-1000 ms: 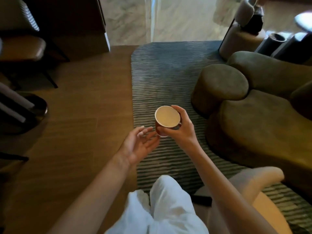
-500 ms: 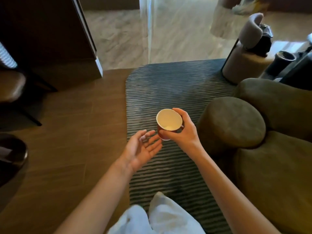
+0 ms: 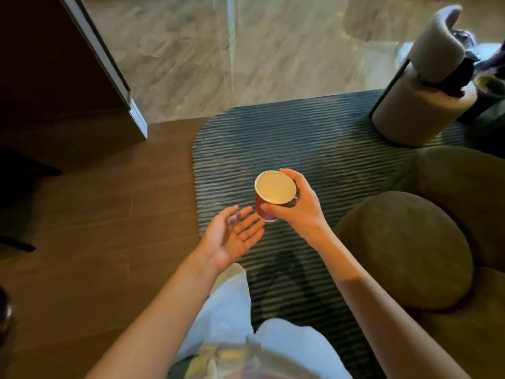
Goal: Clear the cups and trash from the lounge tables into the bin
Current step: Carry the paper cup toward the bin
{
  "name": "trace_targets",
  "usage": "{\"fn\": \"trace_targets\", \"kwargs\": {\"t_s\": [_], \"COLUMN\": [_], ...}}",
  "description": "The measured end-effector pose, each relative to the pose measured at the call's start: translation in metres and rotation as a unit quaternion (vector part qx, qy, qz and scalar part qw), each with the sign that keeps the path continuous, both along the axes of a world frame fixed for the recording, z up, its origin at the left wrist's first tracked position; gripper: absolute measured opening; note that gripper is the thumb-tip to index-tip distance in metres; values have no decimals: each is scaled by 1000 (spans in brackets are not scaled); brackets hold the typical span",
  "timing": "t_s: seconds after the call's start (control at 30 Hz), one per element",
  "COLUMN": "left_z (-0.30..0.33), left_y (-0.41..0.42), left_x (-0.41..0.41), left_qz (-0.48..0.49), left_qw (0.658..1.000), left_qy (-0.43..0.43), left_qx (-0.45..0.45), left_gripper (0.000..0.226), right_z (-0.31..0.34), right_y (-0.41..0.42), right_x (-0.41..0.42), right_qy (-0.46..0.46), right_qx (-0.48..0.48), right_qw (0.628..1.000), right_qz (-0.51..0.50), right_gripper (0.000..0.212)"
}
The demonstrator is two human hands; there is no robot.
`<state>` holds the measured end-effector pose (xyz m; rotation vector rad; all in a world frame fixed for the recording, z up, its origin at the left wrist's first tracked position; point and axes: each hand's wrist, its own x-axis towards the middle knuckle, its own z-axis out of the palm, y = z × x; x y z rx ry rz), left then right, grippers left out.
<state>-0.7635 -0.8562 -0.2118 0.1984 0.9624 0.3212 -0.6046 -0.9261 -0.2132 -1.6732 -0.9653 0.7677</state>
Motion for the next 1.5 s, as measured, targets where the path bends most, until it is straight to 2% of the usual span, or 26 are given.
{"fn": "trace_targets", "kwargs": {"t_s": [0.27, 0.6, 0.8, 0.93, 1.2, 1.5], "left_z": [4, -11, -5, -8, -12, -34], "left_y": [196, 422, 542, 634, 823, 968], "left_x": [83, 176, 206, 214, 231, 330], "left_qz": [1, 82, 139, 152, 111, -16], "left_qw": [1000, 996, 990, 988, 994, 999], "left_qy": [-2, -5, -1, 0, 17, 31], "left_qx": [-1, -27, -33, -33, -1, -8], "left_gripper": [38, 34, 25, 32, 27, 29], "right_z": [1, -9, -10, -19, -17, -28], "right_y": [197, 442, 575, 672, 850, 958], "right_x": [79, 184, 211, 219, 231, 314], "right_qy": [20, 44, 52, 57, 68, 84], "right_qx": [9, -17, -19, -22, -6, -12], "right_qw": [1000, 998, 997, 996, 998, 991], "right_qz": [-15, 38, 54, 62, 10, -104], "right_gripper": [78, 76, 73, 72, 72, 70]}}
